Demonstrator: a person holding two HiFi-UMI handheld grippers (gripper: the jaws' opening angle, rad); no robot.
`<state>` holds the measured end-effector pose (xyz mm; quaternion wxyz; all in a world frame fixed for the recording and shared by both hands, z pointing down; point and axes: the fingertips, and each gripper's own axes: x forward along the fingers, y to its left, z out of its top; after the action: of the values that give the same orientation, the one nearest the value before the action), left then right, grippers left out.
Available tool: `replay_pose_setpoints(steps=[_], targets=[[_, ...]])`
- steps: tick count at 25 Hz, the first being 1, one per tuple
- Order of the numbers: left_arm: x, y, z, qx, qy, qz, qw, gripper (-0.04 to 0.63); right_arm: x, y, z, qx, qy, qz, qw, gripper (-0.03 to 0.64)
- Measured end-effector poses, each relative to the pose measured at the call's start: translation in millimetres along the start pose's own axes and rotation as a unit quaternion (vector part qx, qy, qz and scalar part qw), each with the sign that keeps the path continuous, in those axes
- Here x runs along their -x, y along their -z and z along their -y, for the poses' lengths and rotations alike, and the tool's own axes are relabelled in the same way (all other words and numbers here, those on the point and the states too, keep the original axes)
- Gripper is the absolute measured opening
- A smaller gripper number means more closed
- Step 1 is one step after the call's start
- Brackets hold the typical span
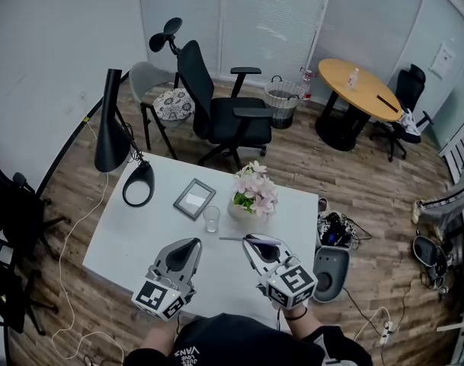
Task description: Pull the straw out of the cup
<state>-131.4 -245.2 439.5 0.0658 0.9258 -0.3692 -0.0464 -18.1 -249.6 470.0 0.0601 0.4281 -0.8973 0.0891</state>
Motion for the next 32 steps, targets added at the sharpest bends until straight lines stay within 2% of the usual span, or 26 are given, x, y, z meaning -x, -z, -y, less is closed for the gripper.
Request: replay_pose_setpoints(steps=[10,32], targets=[[-1,1,-1,0.001,-0.003,0.000,1.0000,0.011,5,-15,-3,-0.010,0.001,0.013,1.000,0.044],[3,-1,-1,0.003,-0.004,0.003,1.0000,0.011,8,-12,-4,0.009,0.005,0.003,1.000,0.043]])
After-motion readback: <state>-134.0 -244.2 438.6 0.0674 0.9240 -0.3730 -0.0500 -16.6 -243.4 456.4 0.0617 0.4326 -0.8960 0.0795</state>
